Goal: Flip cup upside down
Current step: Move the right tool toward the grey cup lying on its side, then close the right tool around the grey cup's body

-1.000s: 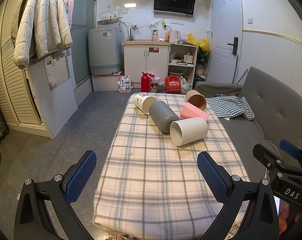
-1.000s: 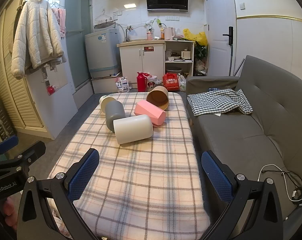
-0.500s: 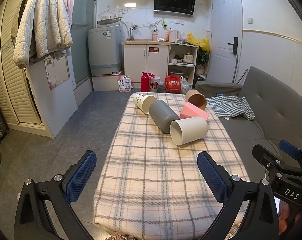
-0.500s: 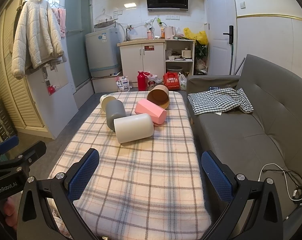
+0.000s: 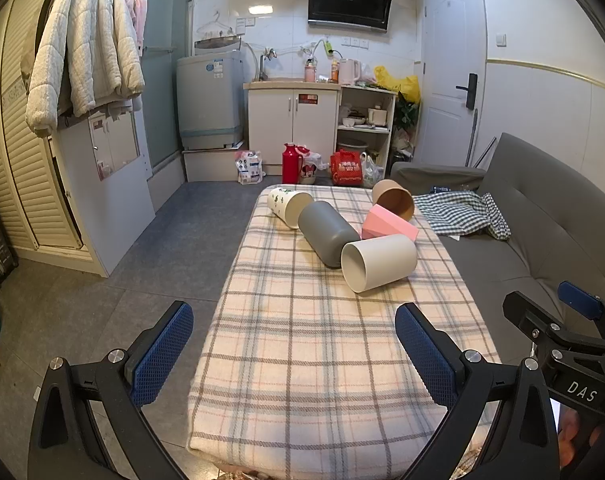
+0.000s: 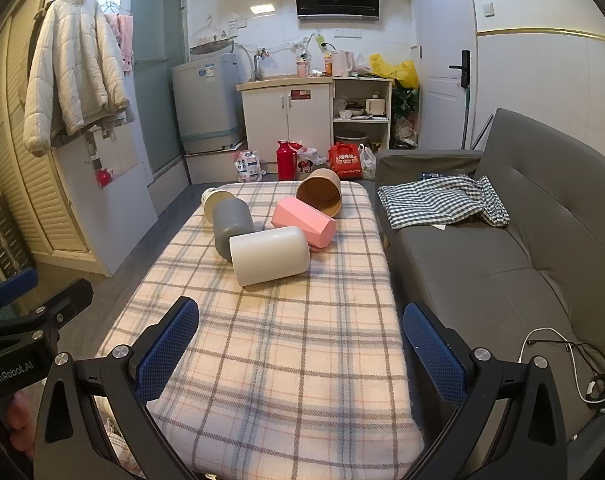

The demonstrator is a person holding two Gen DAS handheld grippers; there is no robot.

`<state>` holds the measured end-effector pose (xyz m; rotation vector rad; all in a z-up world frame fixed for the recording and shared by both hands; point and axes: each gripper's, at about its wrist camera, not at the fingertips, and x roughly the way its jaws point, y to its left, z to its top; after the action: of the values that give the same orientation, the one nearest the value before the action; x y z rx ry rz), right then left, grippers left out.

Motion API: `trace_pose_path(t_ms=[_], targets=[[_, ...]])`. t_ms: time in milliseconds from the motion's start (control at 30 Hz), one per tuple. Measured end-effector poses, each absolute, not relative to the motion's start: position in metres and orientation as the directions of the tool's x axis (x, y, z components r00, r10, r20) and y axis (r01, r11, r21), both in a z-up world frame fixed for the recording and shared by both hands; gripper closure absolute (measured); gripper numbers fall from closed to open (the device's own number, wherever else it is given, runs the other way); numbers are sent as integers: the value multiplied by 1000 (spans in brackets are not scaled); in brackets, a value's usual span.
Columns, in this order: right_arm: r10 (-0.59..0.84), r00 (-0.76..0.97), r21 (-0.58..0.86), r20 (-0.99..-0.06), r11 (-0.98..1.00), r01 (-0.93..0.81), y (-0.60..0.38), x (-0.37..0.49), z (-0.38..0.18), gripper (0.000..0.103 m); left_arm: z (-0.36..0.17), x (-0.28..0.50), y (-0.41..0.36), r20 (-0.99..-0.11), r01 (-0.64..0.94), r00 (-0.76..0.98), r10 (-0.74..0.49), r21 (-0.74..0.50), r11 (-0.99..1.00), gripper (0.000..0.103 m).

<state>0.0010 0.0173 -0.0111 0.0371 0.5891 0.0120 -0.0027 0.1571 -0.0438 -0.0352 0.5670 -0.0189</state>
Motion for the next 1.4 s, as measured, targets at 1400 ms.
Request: trace_pose_path(t_ms=[1400], targets=[[77,469,-64,-880,959,-278,136,337,-111,18,-123,226,266,-690,-181,717,99,-48,982,0]])
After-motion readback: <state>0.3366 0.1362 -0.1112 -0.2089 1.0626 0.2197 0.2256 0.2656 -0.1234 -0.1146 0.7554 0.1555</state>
